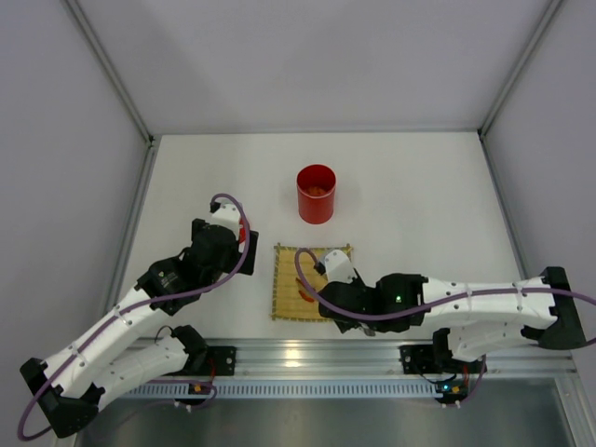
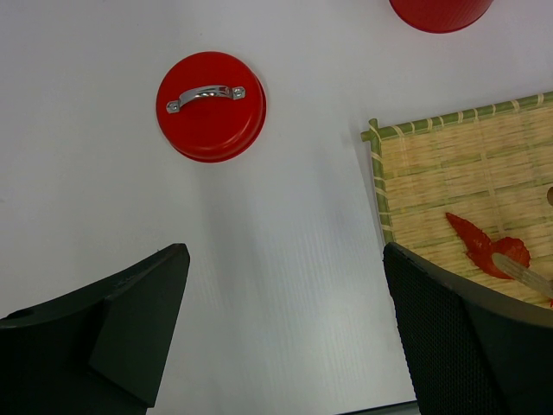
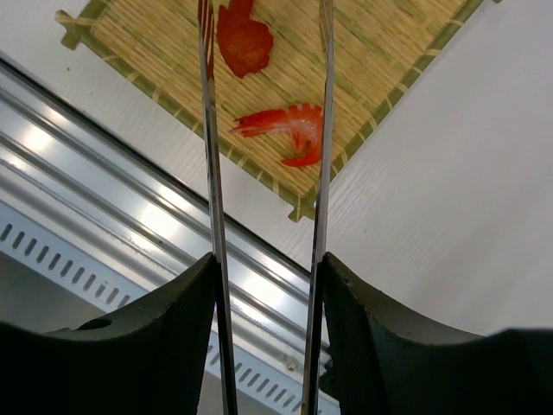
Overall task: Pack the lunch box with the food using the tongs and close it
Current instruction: Pick up the fake food from the plate.
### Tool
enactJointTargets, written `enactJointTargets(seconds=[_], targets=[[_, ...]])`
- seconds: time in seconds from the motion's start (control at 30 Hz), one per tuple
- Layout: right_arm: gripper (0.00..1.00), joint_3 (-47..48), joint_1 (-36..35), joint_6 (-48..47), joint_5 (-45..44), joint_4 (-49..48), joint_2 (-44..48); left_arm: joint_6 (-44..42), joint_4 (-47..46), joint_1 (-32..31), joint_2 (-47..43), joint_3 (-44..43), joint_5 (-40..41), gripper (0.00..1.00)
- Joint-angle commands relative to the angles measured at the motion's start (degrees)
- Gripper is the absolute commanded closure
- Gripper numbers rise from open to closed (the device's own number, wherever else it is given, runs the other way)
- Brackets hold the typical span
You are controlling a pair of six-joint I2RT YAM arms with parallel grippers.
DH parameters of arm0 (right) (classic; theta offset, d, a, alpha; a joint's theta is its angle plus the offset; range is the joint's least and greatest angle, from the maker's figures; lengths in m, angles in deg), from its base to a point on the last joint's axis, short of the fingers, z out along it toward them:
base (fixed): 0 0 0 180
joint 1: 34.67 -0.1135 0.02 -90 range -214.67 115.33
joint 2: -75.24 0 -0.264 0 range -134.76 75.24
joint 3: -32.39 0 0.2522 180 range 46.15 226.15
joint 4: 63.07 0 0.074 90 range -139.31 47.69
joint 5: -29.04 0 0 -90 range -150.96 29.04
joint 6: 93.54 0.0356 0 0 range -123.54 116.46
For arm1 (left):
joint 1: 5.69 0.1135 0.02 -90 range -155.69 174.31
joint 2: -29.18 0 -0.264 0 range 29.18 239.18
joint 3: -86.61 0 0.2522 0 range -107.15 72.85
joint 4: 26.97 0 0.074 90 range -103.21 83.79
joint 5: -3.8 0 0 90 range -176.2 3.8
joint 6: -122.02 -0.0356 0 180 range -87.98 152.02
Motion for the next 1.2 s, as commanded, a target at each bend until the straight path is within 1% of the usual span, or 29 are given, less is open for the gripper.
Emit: enactJointTargets(seconds=[0.0, 0.2, 0.57, 0.73, 0.8, 0.83, 0.97, 1.17], targets=[[0.51, -2.01, 0.31, -0.13, 2.31, -1.73, 0.76, 0.03, -1.7, -0.09, -0.93, 0.41, 0.18, 0.01], [0.51, -4.38, -0.04, -0.04, 3.81, -3.75, -0.2, 0.03, -1.7, -0.09, -0.93, 0.32, 0.27, 0.01], [0.53, -4.56, -0.04, -0.83, 5.22, -7.09, -2.84, -0.05, -1.7, -0.09, -0.93, 0.32, 0.27, 0.01], [0.59, -4.65, 0.05, -0.74, 5.57, -7.45, -3.02, 0.03, -1.79, -0.09, -0.93, 0.41, 0.27, 0.01], [0.62, -4.56, -0.04, -0.83, 5.57, -7.27, -3.02, 0.03, -1.79, -0.09, -0.93, 0.41, 0.27, 0.01], [0.66, -4.39, -0.04, -0.74, 5.57, -7.01, -2.93, 0.03, -1.79, -0.09, -0.93, 0.41, 0.27, 0.01], [0.71, -3.86, -0.04, -0.57, 4.87, -5.96, -2.23, 0.03, -1.79, -0.09, -1.02, 0.41, 0.27, 0.01], [0.73, -2.37, -0.04, -0.21, 2.94, -4.28, -0.99, 0.03, -1.79, -0.09, -0.93, 0.33, 0.27, 0.01]])
